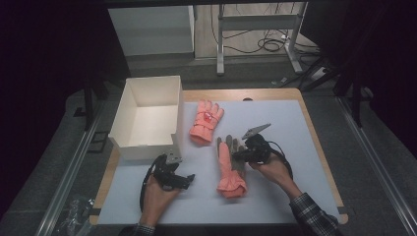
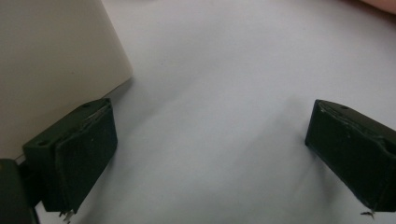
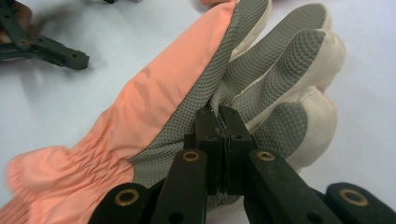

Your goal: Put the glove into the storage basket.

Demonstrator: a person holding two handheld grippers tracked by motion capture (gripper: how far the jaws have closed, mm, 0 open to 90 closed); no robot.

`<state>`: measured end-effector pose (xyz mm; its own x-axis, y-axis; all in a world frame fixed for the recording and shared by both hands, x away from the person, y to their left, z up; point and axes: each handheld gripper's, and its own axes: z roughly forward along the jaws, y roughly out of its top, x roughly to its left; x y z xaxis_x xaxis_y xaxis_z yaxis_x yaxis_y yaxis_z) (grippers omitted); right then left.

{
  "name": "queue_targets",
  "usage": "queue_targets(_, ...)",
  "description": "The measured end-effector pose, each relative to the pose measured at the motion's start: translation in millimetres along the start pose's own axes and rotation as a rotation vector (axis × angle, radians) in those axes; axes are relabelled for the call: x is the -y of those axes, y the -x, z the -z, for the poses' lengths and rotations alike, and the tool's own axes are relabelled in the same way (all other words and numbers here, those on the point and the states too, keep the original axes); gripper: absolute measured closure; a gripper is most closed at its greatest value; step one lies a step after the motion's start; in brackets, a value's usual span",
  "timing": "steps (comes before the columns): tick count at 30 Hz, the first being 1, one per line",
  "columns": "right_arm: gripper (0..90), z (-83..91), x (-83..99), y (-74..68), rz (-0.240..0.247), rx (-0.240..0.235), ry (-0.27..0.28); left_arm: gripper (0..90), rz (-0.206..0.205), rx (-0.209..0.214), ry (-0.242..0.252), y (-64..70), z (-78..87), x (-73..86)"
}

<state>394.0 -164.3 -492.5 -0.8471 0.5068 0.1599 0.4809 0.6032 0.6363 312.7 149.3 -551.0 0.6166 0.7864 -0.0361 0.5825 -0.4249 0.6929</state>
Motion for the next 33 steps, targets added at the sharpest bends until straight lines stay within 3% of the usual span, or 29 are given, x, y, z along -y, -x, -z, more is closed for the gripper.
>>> queue_targets(4,86.1,-6.2,-2.2,1.1,0.005,0.003,-0.005,2.2,0.0,0.0,0.0,0.0,0.0,0.0)
queue_targets(16,80.9,1.8,-7.9,2.9,0.004,0.024,0.014,2.2,0.0,0.0,0.0,0.0,0.1,0.0)
queue_targets(33,82.2,2.8,-43.7,15.1,0.011,0.067,0.07,2.2,0.003,0.001,0.0,0.2,0.0,0.1)
